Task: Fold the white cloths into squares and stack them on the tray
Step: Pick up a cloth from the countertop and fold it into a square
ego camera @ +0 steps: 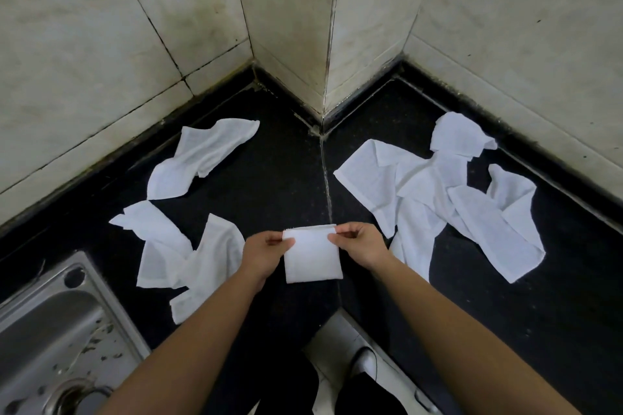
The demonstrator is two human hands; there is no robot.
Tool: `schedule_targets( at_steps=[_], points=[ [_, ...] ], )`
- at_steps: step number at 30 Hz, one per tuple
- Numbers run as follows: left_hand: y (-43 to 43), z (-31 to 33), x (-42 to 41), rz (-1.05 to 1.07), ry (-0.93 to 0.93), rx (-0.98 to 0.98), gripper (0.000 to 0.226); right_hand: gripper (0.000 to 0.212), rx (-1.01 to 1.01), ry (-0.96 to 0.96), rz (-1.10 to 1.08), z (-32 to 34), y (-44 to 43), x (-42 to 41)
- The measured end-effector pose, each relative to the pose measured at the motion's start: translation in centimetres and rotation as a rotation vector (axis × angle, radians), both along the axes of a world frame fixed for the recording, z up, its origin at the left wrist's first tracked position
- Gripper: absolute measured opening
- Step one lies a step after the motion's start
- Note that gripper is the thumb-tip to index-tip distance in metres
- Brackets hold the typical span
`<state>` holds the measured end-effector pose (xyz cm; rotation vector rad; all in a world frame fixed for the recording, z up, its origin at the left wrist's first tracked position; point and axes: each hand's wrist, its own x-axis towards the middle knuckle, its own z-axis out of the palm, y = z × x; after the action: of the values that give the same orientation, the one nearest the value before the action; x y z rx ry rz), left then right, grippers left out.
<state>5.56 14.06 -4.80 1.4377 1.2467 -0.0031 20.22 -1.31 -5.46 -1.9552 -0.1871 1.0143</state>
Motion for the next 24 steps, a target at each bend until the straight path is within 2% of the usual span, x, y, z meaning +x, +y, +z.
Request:
schedule_targets(
  at_steps=[7, 12, 16, 17, 18, 20, 21, 22, 24],
  points=[
    [0.2, -1.5, 1.0, -0.047, 0.108, 0.161, 0.018, 0.014, -0.1, -0.057, 0.002, -0.9, 0.8, 0.6],
    [0.0, -2.1, 0.9, -0.015, 0.07, 0.227, 0.018, 0.012, -0.068, -0.06, -0.064, -1.2, 0.5, 0.3],
    [-0.6, -1.8, 0.7, -0.104, 0.139, 0.307, 0.029, 0.011, -0.096, -0.178, -0.059, -1.0, 0.7, -0.4],
    [-0.7, -1.7, 0.2, -0.165, 0.13, 0.385, 0.033, 0.014, -0.106, -0.273, -0.018, -0.7, 0.6, -0.8],
    [-0.8, -1.8, -0.5, -0.247, 0.107, 0.513, 0.037, 0.019, -0.113, -0.445, 0.063, -0.5, 0.2, -1.2],
    [-0.5, -2.2, -1.9, -0.476, 0.057, 0.842, 0.044, 0.035, -0.095, -0.872, 0.351, -0.5, -0.7, -1.5],
    [-0.1, -2.5, -2.5, -0.606, 0.031, 0.978, 0.049, 0.045, -0.081, -1.021, 0.541, -0.8, -1.2, -1.5],
    [0.3, -2.9, -2.9, -0.743, 0.016, 1.049, 0.054, 0.054, -0.091, -1.102, 0.724, -1.1, -1.6, -1.5],
    [0.9, -3.6, -3.5, -0.984, 0.045, 1.052, 0.065, 0.069, -0.158, -1.143, 0.954, -2.1, -2.3, -1.5]
  ],
)
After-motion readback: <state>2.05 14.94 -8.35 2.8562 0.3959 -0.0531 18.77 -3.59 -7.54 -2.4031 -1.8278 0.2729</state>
